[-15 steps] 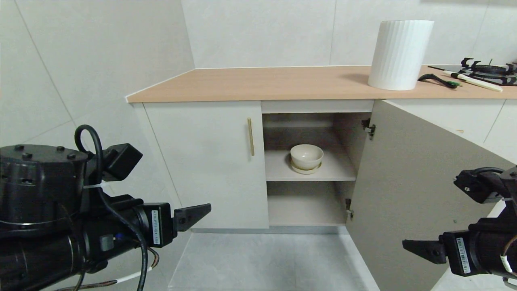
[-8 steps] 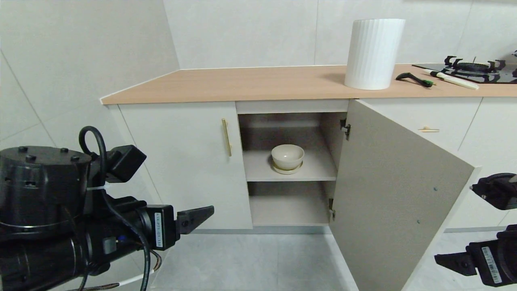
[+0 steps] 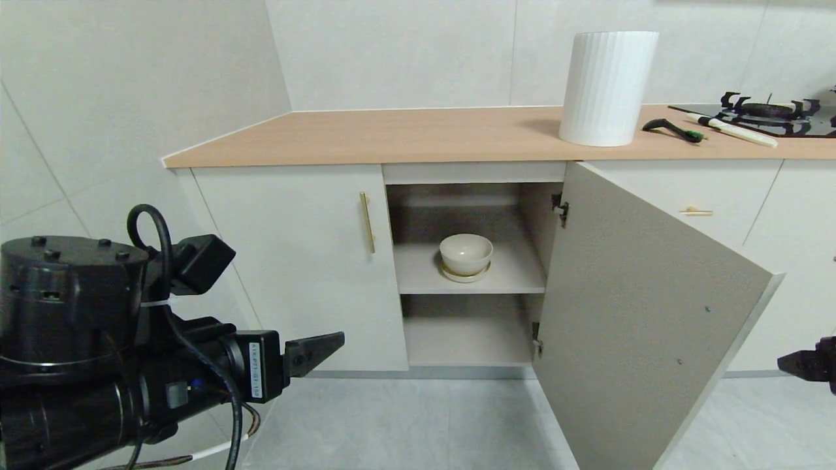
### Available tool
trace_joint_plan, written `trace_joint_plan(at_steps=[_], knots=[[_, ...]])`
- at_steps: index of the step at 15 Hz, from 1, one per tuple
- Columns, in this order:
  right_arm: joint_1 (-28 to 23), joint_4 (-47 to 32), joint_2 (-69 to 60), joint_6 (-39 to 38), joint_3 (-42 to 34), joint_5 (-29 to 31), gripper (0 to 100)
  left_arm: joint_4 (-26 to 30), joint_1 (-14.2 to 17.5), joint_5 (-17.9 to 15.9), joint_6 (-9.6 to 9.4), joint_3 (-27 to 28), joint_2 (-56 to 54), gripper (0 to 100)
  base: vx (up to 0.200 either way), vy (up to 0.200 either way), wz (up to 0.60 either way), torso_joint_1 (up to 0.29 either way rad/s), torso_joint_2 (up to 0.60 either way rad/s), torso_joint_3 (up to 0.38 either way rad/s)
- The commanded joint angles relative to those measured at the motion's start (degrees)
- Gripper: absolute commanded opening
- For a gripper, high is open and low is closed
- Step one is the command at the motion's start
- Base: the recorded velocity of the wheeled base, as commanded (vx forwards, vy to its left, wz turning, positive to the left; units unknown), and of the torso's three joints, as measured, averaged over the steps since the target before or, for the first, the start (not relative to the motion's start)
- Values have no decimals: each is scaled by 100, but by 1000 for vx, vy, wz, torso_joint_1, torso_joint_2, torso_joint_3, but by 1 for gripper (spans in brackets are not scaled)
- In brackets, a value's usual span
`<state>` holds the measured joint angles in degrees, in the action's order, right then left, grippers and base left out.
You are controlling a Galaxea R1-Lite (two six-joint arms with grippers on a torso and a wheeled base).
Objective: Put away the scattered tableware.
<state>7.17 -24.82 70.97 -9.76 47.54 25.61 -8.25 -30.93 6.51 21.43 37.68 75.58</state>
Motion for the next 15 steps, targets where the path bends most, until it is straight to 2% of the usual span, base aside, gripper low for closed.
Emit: trace_joint_plan(at_steps=[1, 3, 9, 15], knots=[[-480, 364, 198, 71, 9, -4, 100, -1, -1, 8, 1, 2, 9, 100, 0, 0, 0, 0, 0, 0], [-655, 803, 417, 62, -35, -21, 100, -1, -1, -1, 1, 2, 9, 100, 0, 0, 0, 0, 0, 0], [-646, 1524, 892, -228, -122, -65, 100, -1, -1, -1, 1, 2, 9, 100, 0, 0, 0, 0, 0, 0], [-339, 1858, 1243, -676, -140, -74, 100, -1, -1, 8, 1, 2, 0, 100, 0, 0, 0, 0, 0, 0]])
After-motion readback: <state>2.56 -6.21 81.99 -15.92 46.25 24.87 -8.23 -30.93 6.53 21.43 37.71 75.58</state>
